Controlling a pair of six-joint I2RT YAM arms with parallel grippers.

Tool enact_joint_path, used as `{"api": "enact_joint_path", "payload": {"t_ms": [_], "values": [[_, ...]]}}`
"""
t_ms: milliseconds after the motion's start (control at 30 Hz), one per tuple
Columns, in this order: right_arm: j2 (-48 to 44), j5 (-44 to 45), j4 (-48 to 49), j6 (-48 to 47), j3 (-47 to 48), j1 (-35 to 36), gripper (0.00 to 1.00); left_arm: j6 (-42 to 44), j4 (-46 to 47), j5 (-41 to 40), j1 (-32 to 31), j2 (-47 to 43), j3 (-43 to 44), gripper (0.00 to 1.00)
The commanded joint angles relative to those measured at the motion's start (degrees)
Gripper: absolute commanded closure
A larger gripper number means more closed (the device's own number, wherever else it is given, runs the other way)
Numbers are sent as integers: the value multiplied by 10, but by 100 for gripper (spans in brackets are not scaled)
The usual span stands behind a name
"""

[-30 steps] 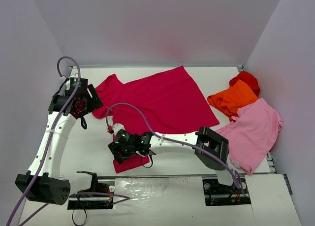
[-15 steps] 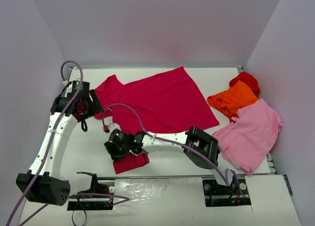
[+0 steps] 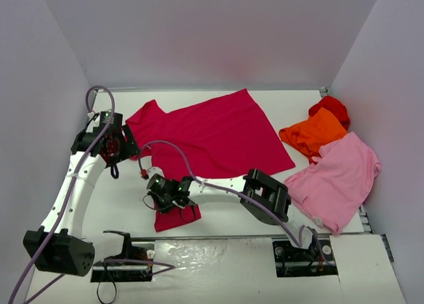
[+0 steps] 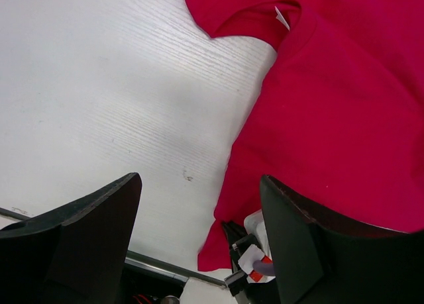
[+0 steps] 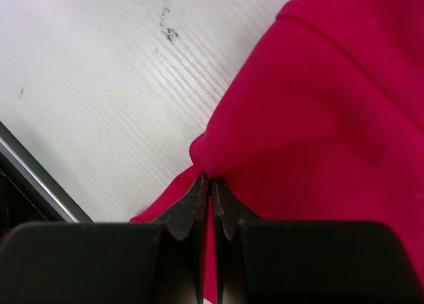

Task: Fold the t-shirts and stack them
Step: Flatten out the tshirt

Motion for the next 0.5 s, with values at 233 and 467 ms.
{"api": "enact_joint_path", "payload": {"t_ms": [233, 467], "values": [[-199, 102, -18, -12, -52, -86, 100, -17, 114, 72, 0, 31, -80, 31], [-245, 129, -50, -33, -60, -137, 100, -30, 175, 149, -8, 100, -132, 31]]}}
